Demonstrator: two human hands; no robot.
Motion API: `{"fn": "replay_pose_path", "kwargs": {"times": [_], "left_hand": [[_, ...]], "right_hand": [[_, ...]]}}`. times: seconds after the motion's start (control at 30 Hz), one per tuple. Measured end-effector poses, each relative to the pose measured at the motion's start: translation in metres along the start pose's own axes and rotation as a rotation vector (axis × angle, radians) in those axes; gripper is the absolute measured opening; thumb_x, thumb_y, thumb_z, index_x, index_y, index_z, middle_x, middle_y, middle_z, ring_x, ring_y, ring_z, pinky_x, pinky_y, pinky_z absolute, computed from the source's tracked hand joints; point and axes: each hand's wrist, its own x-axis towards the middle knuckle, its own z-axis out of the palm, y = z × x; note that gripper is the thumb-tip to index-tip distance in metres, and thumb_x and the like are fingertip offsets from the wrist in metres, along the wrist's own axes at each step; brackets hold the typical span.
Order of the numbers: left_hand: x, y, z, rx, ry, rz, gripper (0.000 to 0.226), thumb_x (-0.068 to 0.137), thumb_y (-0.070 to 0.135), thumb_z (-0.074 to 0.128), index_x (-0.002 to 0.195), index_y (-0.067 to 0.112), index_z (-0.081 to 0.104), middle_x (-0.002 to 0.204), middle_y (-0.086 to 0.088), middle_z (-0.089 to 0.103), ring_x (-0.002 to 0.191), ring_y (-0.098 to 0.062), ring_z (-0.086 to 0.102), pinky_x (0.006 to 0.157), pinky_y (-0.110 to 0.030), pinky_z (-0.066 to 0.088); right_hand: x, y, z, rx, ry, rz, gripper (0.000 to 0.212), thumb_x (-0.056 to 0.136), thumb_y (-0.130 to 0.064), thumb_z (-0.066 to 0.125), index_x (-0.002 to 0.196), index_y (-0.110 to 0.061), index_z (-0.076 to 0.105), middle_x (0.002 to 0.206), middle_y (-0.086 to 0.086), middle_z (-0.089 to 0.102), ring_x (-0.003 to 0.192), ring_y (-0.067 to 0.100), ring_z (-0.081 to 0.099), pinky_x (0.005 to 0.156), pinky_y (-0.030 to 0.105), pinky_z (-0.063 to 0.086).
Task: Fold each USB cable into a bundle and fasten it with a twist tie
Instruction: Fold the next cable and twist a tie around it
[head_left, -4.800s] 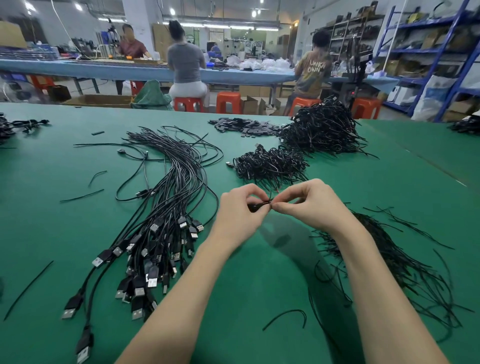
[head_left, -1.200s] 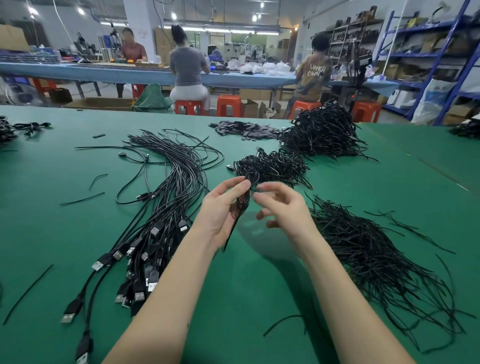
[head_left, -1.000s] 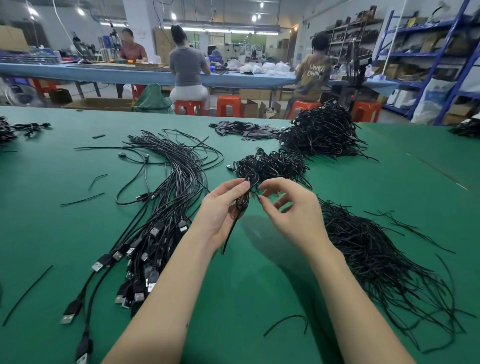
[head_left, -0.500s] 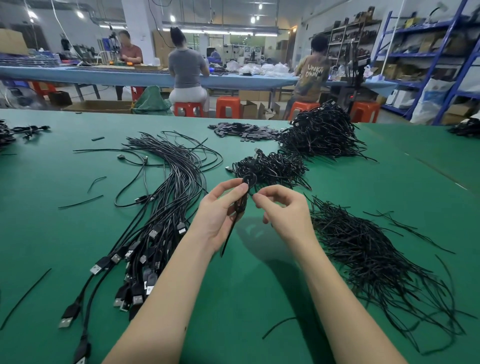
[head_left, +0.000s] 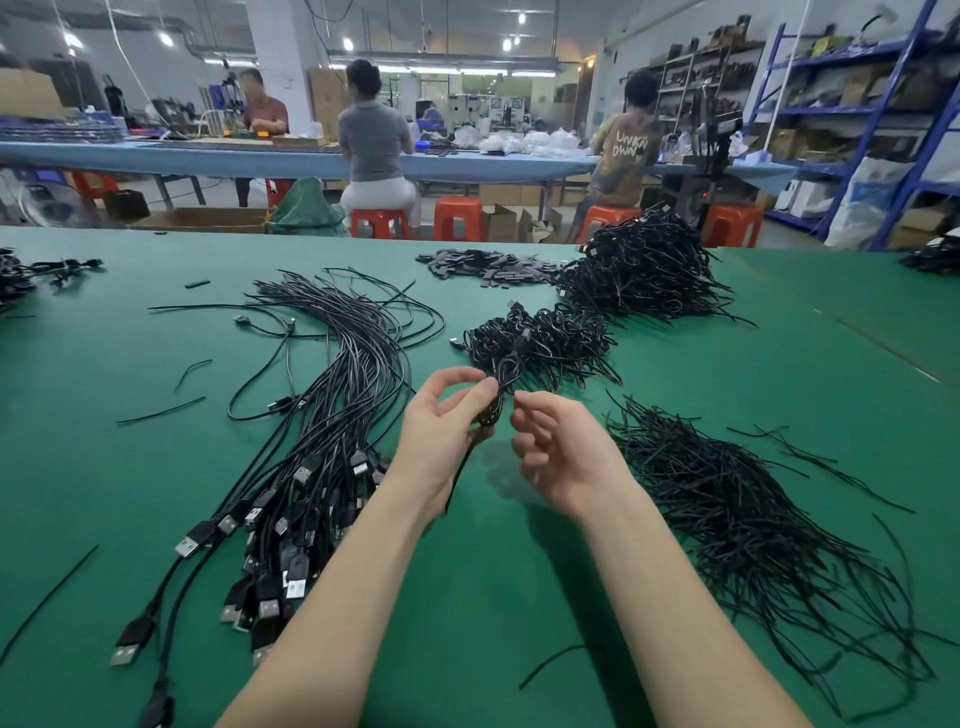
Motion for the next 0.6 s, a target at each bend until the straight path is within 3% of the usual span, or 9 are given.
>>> {"fn": "replay_pose_path", "kwargs": {"times": [0.13,0.3,0.5,0.6], "left_hand": [[0.004,-0.002,-0.002,0.019,0.011,-0.091,0.018,0.089,-0.005,0.064,0.093,0.012,0.058,0.088,-0.003,0.075,0.067,-0.01,0.064,0.058,-0.016,0.05],[0.023,-0.004,-0.003,-0.007,0.18,-0.082,0.018,0.089,-0.003,0.067,0.085,0.012,0.058,0.083,-0.006,0.07,0.068,-0.014,0.063,0.057,-0.016,0.051],[0.101,0.005,0.03,0.183,0.242,0.005,0.013,0.09,0.009,0.071,0.09,0.013,0.058,0.094,-0.007,0.067,0.086,-0.021,0.064,0.094,-0.037,0.055],[0.131,0.009,0.048,0.461,0.224,0.03,0.017,0.093,0.024,0.067,0.105,0.013,0.064,0.111,-0.008,0.069,0.101,-0.022,0.064,0.1,-0.037,0.05]], "right_hand": [[0.01,0.011,-0.02,-0.53,0.222,-0.431,0.025,0.093,-0.039,0.07,0.08,-0.018,0.072,0.066,-0.007,0.07,0.048,0.006,0.053,0.049,0.019,0.041],[0.025,0.033,-0.028,-0.901,0.347,-0.57,0.042,0.095,-0.054,0.058,0.075,-0.019,0.071,0.07,-0.005,0.072,0.074,0.014,0.067,0.074,0.032,0.053],[0.032,0.034,-0.031,-0.891,0.351,-0.572,0.041,0.094,-0.053,0.057,0.073,-0.02,0.071,0.069,-0.003,0.071,0.073,0.019,0.067,0.076,0.036,0.055],[0.033,0.034,-0.031,-0.89,0.351,-0.572,0.04,0.094,-0.053,0.056,0.073,-0.022,0.07,0.068,-0.004,0.07,0.072,0.017,0.067,0.074,0.034,0.055]]}}
